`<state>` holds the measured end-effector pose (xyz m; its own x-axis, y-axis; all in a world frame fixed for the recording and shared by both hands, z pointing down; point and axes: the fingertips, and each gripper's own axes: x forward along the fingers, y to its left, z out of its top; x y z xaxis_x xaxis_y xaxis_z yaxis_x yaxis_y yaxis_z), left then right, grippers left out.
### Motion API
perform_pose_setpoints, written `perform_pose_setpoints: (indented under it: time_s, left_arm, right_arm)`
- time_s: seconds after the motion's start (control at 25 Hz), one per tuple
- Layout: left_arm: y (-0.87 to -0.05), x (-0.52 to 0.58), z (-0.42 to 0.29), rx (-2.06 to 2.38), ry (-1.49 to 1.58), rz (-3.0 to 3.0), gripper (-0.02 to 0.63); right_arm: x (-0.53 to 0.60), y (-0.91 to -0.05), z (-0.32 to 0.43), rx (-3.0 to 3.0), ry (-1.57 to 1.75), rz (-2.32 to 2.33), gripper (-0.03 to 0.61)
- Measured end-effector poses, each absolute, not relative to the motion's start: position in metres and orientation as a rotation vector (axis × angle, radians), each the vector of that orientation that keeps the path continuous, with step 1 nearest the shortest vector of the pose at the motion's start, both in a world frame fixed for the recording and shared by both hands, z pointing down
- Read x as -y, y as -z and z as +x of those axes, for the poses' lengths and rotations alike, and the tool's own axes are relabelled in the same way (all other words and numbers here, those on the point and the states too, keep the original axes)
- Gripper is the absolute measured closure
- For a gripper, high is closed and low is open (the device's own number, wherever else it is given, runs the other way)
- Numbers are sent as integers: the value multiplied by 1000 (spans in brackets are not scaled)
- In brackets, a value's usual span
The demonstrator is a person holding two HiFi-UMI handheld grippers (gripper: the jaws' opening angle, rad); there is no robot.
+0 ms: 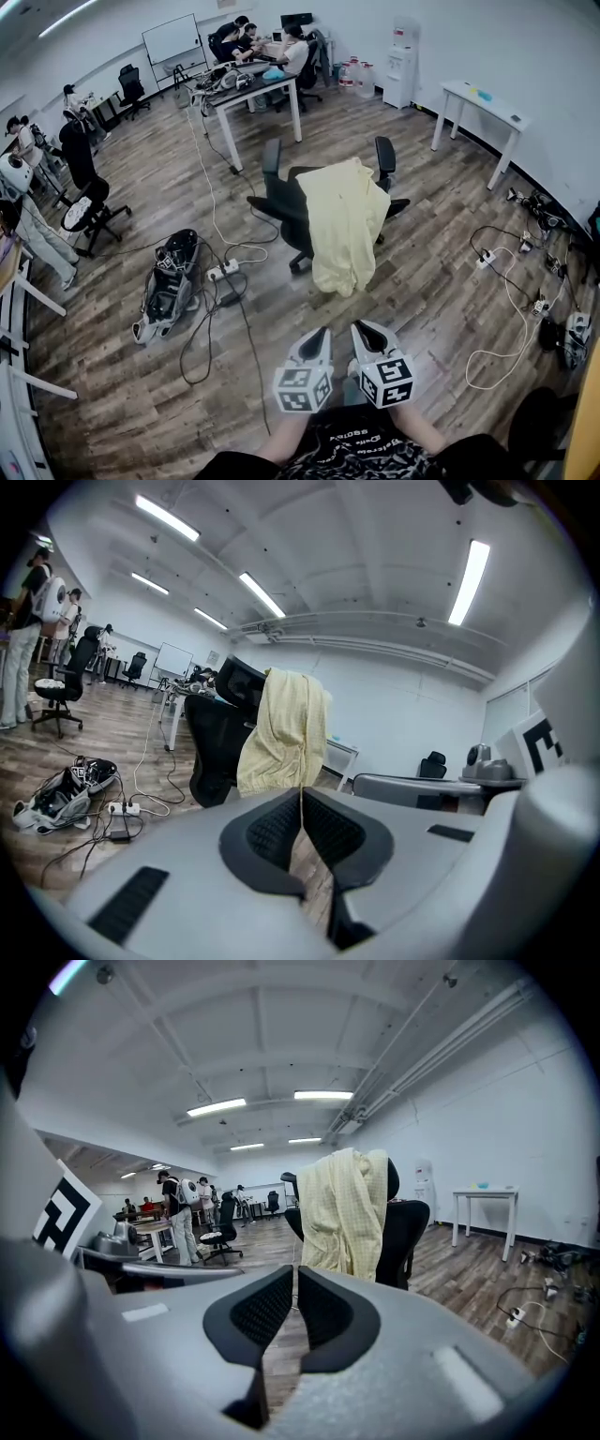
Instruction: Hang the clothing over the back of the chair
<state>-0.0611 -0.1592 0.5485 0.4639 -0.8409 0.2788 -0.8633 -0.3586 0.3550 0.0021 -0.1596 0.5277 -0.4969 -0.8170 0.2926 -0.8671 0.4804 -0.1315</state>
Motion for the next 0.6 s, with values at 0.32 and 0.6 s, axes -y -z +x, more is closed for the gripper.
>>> perform_pose_setpoints:
  time_s: [0.32,0.6]
  left_arm:
    - [-556,155,-52,1392,-57,2276,601]
    - [-565,154,-51,1396,-106,2269,602]
  right_arm:
    - [153,-539,2,2512,-395,1435,574]
    - [151,-547,2,2493,-404,1408,574]
